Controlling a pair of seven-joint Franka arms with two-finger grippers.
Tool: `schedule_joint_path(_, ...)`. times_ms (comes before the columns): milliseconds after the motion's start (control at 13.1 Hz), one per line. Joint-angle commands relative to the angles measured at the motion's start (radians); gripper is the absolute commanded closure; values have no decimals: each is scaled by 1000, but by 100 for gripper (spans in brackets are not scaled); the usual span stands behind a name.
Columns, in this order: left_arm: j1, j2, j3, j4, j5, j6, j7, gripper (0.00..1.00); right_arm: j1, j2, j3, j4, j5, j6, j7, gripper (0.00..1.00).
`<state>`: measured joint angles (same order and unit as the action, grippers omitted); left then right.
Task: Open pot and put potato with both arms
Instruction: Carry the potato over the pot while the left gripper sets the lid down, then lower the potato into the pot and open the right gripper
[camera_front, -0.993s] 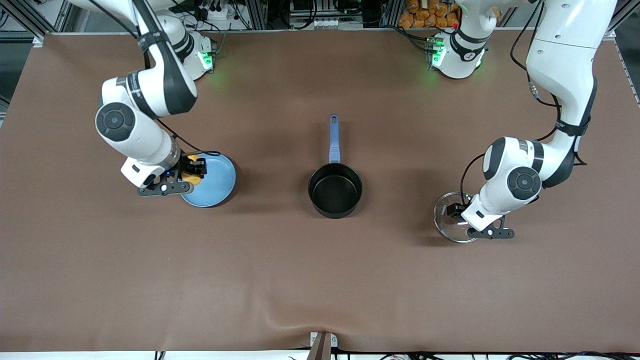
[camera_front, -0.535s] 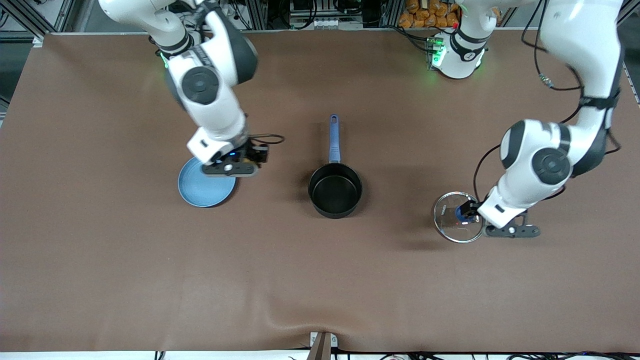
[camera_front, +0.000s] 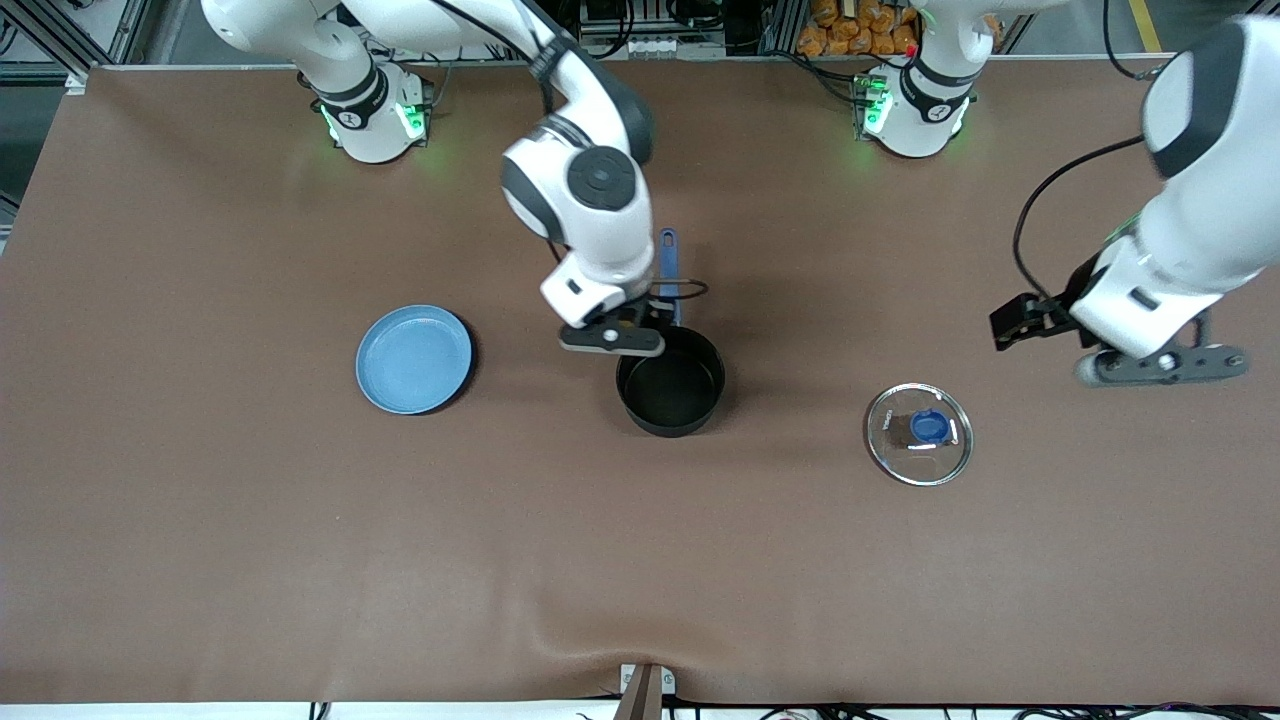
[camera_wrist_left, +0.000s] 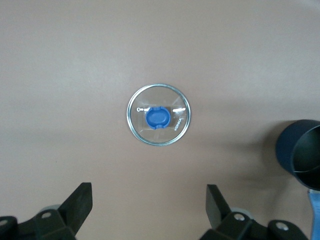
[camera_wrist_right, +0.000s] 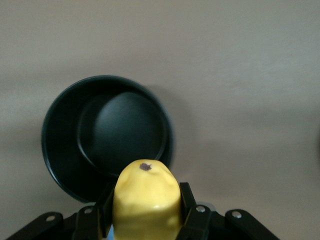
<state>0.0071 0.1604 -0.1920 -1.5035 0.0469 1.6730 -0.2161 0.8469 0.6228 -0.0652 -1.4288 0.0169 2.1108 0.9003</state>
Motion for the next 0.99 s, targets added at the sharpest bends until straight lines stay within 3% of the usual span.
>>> schedule_joint_path(0, 7, -7, 0, 37, -12, -27, 4, 0, 24, 104, -42, 117, -6, 41, 25, 100)
schedule_joint_path(917, 53, -42, -9, 22, -79, -73, 58, 0, 41, 268, -59, 199, -5, 173, 34, 100)
